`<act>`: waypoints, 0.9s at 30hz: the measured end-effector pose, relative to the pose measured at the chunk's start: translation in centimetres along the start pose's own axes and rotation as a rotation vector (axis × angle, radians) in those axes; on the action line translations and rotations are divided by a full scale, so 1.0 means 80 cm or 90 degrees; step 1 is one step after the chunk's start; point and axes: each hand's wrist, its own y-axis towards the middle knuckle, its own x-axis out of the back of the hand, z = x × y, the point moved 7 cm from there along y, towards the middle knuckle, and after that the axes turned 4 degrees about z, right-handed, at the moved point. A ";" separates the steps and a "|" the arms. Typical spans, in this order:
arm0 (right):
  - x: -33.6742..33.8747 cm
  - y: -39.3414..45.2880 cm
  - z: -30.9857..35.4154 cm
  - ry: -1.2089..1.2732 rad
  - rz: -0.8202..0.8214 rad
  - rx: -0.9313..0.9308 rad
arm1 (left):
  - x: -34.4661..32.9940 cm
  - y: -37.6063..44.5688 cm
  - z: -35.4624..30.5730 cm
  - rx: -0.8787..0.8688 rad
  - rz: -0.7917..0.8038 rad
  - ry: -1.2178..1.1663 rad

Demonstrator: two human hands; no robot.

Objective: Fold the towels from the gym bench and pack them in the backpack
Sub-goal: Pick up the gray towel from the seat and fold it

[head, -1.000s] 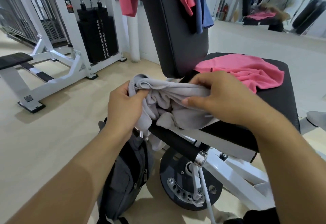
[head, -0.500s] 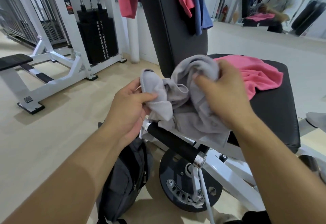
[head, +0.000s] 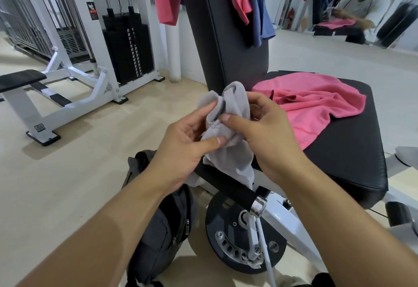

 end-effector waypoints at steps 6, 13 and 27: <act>0.012 0.001 0.005 0.020 -0.038 0.035 | 0.022 0.007 0.011 0.039 -0.129 -0.211; 0.068 0.010 0.014 0.097 -0.225 0.075 | 0.032 0.009 0.016 0.114 -0.170 -0.316; -0.025 -0.021 0.023 -0.180 0.068 0.127 | 0.005 -0.003 -0.007 0.039 -0.129 -0.226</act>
